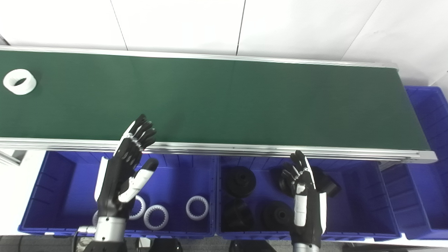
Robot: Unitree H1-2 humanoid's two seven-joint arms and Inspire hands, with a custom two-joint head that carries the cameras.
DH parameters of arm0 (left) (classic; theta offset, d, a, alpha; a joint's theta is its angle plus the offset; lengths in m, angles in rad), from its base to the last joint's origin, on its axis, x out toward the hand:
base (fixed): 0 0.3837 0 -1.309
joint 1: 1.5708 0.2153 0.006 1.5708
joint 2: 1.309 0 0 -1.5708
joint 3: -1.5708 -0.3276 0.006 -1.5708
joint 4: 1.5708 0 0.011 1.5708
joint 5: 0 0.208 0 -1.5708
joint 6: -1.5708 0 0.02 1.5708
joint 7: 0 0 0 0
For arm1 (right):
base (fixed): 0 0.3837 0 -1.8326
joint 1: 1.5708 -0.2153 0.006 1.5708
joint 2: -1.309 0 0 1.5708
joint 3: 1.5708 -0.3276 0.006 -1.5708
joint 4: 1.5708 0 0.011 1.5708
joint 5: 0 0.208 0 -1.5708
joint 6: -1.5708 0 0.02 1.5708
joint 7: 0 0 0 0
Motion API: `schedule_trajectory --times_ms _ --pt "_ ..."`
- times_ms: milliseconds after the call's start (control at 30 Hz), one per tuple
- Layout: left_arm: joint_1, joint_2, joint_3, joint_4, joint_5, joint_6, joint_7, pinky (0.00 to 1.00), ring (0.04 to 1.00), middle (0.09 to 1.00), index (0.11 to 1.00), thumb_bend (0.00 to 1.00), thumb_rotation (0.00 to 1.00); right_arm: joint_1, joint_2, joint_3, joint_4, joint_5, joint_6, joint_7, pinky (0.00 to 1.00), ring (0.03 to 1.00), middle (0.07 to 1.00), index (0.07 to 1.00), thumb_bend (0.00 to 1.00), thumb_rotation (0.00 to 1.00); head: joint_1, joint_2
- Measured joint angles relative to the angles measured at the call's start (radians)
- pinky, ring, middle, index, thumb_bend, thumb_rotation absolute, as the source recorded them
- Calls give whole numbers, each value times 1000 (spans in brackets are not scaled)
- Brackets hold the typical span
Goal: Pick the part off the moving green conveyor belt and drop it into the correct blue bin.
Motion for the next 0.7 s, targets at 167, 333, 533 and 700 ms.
schedule_trajectory --times_ms 167,333,533,700 --pt "19 10 -10 18 40 -73 -2 981 983 997 992 724 942 3 -6 4 25 17 -5 1 859 877 900 904 756 1000 2 -31" --pt "34 10 -12 20 59 -79 0 1000 1000 1000 1000 727 954 3 -18 13 37 9 -5 2 877 885 905 910 784 1000 0 -35" --pt "34 40 -26 20 65 -42 -14 1000 1000 1000 1000 738 930 2 -21 19 45 7 -6 1 884 885 905 912 807 1000 -8 -57" --pt "33 60 -33 26 91 -29 -22 1000 1000 1000 1000 754 917 0 -21 21 63 5 -7 -1 901 890 909 920 802 1000 1 -83"
